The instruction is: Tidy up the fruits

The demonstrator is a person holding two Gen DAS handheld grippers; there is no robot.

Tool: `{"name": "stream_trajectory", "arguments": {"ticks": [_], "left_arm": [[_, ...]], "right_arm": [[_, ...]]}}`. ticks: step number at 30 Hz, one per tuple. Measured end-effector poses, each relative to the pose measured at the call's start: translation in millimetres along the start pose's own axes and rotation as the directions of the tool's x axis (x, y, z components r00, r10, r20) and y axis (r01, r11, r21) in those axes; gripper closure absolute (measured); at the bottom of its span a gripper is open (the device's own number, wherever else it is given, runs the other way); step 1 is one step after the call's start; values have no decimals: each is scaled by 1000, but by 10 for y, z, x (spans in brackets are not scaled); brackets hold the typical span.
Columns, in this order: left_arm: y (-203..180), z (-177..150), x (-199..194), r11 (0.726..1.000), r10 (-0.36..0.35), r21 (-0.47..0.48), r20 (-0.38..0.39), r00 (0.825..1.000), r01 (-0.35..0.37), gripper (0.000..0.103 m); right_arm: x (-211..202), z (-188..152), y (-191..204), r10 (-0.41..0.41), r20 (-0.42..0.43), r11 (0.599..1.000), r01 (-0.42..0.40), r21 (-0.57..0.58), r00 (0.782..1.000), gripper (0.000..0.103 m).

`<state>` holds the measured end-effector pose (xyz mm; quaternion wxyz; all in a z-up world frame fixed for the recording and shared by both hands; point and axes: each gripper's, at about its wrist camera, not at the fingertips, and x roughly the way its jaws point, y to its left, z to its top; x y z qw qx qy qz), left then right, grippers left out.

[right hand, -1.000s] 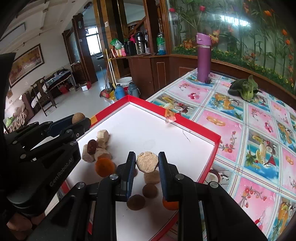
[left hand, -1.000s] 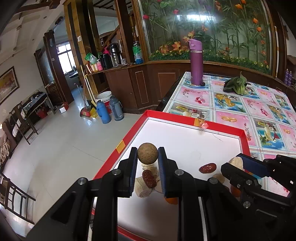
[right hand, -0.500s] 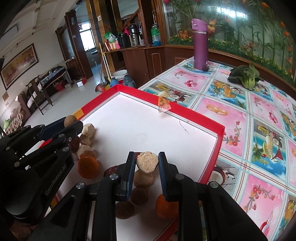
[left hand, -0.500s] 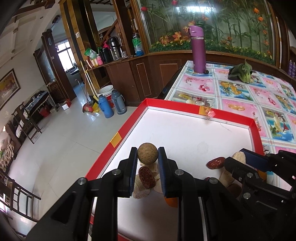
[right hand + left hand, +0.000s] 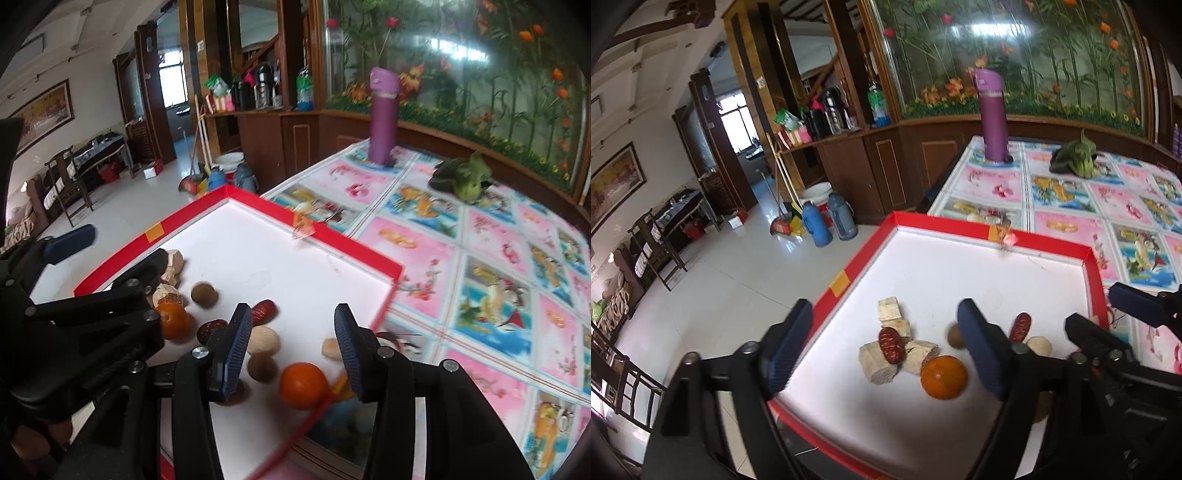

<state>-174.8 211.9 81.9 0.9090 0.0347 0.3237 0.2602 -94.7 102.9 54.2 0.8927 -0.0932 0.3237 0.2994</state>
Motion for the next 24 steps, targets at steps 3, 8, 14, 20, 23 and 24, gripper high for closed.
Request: {"name": "stream_trajectory", "arguments": {"ticks": [3, 8, 14, 20, 23, 24], "left_arm": [[37, 2, -170, 1000, -20, -14, 25, 1000, 20, 11], [111, -5, -464, 998, -42, -42, 64, 997, 45, 0], [209, -13, -678, 995, -44, -92, 51, 998, 48, 0], [297, -68, -797, 990, -50, -126, 55, 997, 56, 0], [310, -85, -830, 992, -46, -118, 65, 997, 53, 0], [311, -83, -836, 992, -44, -117, 70, 997, 52, 0]], "right_arm": [[-199, -18, -42, -10, 36, 1000, 10, 3, 999, 54], [-581, -60, -91, -36, 118, 999, 37, -1, 992, 46], [-880, -99, -72, -28, 178, 1000, 30, -6, 984, 40], [-932, -129, 17, -15, 197, 999, 24, -43, 980, 39], [-884, -138, 81, -7, 191, 998, 19, -62, 982, 39], [-886, -151, 100, -7, 190, 997, 20, -68, 982, 39]]}}
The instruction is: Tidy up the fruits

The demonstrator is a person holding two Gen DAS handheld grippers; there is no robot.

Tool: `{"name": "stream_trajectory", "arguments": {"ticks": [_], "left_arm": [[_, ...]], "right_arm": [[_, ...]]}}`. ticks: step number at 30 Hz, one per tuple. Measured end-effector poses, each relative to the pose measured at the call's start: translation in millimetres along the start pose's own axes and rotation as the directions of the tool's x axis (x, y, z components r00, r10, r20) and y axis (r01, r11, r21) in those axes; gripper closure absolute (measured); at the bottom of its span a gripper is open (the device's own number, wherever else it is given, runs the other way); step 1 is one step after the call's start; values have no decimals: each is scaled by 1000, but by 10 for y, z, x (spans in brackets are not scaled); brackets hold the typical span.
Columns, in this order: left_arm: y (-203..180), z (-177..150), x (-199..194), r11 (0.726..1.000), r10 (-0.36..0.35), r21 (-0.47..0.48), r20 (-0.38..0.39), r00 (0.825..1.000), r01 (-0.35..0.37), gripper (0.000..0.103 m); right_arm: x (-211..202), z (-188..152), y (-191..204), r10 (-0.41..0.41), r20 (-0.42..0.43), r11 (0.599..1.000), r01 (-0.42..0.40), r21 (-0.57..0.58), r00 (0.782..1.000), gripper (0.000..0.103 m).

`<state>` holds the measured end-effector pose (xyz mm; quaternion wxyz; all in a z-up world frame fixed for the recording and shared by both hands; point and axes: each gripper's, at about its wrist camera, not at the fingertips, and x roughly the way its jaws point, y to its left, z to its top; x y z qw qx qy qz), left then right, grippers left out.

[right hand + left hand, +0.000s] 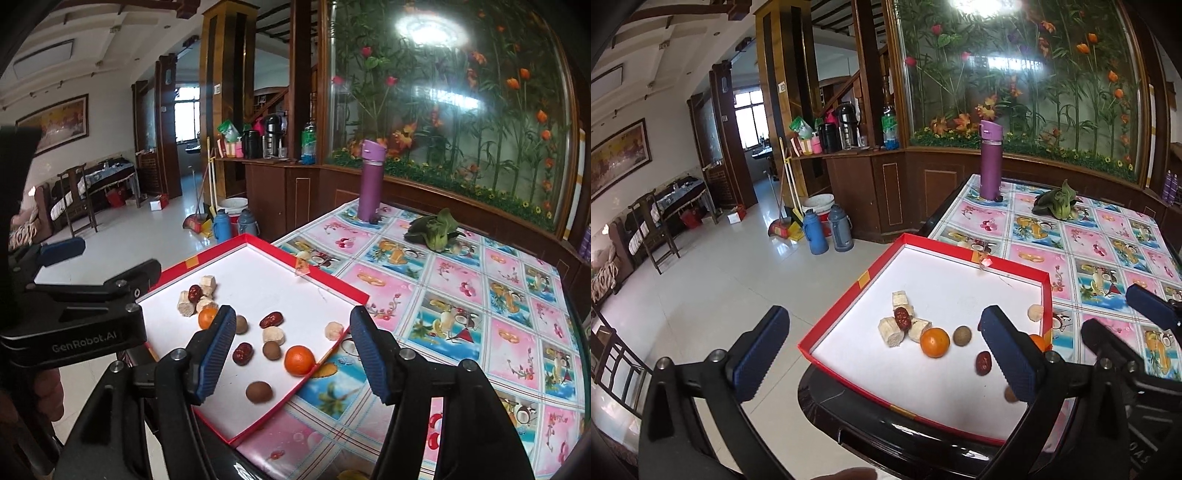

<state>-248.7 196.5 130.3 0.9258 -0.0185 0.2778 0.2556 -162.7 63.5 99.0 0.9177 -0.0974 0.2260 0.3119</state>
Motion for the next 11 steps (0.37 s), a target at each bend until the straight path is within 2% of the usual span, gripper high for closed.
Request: {"name": "stream_trajectory", "arguments": {"ticks": [7, 11], "left_arm": [[56, 38, 3, 998, -53, -27, 11, 999, 53, 0], [21, 58, 9, 997, -71, -17, 24, 997, 71, 0]], "right_arm": [[77, -31, 59, 1, -19, 1000, -1, -17, 1000, 39], [126, -24, 0, 2, -32, 1000, -2, 15, 999, 39]]}}
